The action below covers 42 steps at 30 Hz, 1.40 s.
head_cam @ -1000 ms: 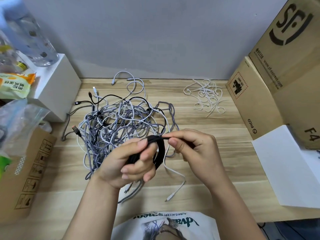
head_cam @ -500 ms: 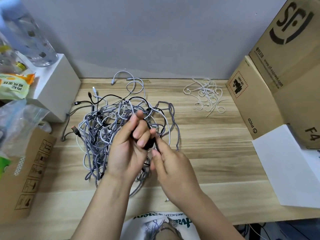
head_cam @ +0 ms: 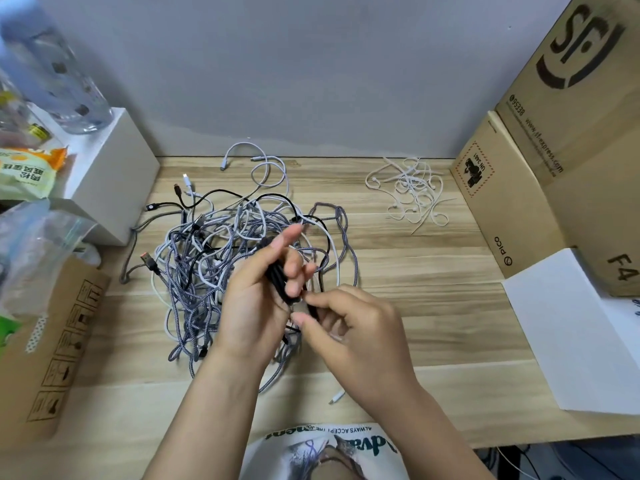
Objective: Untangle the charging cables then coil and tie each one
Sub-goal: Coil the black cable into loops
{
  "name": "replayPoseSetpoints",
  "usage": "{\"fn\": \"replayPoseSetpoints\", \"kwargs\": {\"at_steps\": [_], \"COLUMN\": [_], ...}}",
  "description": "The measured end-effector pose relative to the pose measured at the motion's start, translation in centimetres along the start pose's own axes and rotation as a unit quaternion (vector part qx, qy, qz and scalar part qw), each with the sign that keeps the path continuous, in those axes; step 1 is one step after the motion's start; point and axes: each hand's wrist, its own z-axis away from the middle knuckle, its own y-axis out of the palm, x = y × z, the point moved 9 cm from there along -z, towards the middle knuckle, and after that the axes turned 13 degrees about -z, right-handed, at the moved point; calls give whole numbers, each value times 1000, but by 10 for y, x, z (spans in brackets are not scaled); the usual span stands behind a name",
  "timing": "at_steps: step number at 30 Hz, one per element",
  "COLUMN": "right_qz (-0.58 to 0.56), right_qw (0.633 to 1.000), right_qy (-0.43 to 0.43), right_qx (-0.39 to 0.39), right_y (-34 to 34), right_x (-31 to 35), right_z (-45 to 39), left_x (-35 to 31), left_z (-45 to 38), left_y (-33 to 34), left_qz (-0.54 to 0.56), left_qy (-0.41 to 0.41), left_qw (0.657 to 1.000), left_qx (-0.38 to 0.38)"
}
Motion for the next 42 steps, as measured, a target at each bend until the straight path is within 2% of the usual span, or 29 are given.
{"fn": "replayPoseSetpoints", "kwargs": {"at_steps": [2, 4, 11, 14, 17, 18, 21, 22, 25, 27, 31, 34, 36, 37, 39, 40, 42], "right_qz": [-117, -144, -68, -114, -168, -167, -112, -91, -48, -39, -31, -45, -128, -183, -283, -299, -253], "right_qw": [992, 989, 995, 991, 983, 982, 987, 989, 992, 991, 991, 994, 991, 980, 934, 918, 934], "right_qy": [38, 19, -78, -69, -68, -67, -69, -75, -100, -119, -129, -98, -20, 27, 117, 141, 127], "right_qx": [-2, -6, -13, 9, 34, 57, 92, 84, 60, 45, -12, -17, 21, 67, 183, 221, 219], "right_y": [5, 8, -9, -15, -16, -12, 0, -1, -8, -11, -23, -26, -20, -13, 6, 11, 8], "right_x": [-7, -4, 14, 14, 15, 15, 12, 12, 15, 19, 21, 13, -3, -12, -22, -23, -21], "right_z": [3, 4, -6, -10, -13, -12, -9, -8, -9, -11, -15, -17, -19, -18, -11, -7, -9], "left_x": [-3, -4, 10, 17, 27, 30, 32, 30, 21, 18, 23, 21, 19, 19, 22, 23, 25], "left_z": [-1, -1, 2, -2, 2, 5, 2, 0, 7, 11, 16, 20, 25, 28, 33, 35, 35], "left_y": [-3, 0, 8, -1, 4, 6, 2, -2, 9, 14, 11, 14, 22, 27, 34, 36, 36], "left_qz": [16, 32, 75, 112, 225, 252, 254, 221, 96, -2, -166, -277, -286, -288, -300, -303, -304], "left_qy": [1, 6, -56, -105, -193, -218, -215, -184, -114, -80, -49, -25, -29, -37, -50, -57, -81], "left_qw": [1000, 999, 995, 987, 942, 928, 938, 956, 987, 995, 984, 959, 955, 952, 945, 941, 937], "left_qx": [-18, -12, 43, 48, 154, 165, 98, 58, 52, 56, 39, 52, 79, 94, 124, 137, 151]}}
